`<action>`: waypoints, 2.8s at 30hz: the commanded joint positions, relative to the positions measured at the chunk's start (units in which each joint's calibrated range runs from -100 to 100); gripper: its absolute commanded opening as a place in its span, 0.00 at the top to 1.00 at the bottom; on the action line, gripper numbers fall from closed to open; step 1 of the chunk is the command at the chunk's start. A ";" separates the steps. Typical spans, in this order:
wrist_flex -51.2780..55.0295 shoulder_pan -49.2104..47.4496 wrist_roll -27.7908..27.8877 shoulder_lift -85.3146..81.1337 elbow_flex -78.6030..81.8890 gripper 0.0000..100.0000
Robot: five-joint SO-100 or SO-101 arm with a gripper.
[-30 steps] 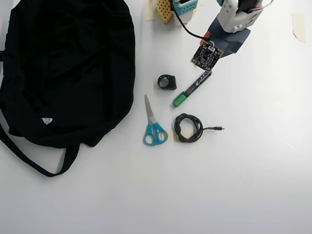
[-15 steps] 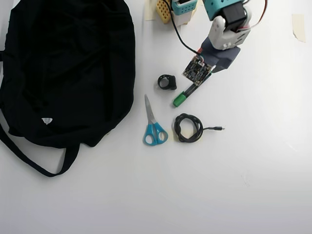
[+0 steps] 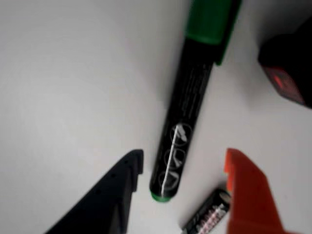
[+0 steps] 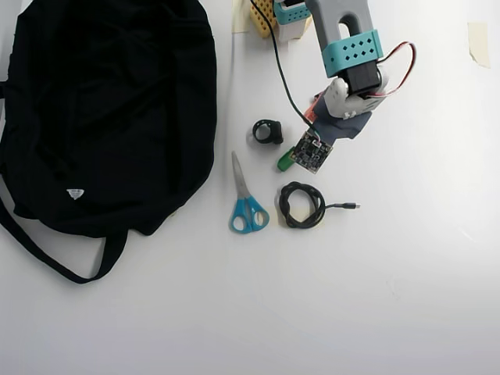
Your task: Put the green marker into the black bag
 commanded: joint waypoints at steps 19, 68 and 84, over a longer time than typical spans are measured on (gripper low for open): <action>-10.42 0.61 -0.23 3.85 2.73 0.73; -19.98 2.55 -0.49 3.44 19.44 0.73; -18.34 1.95 -0.44 3.52 21.96 0.73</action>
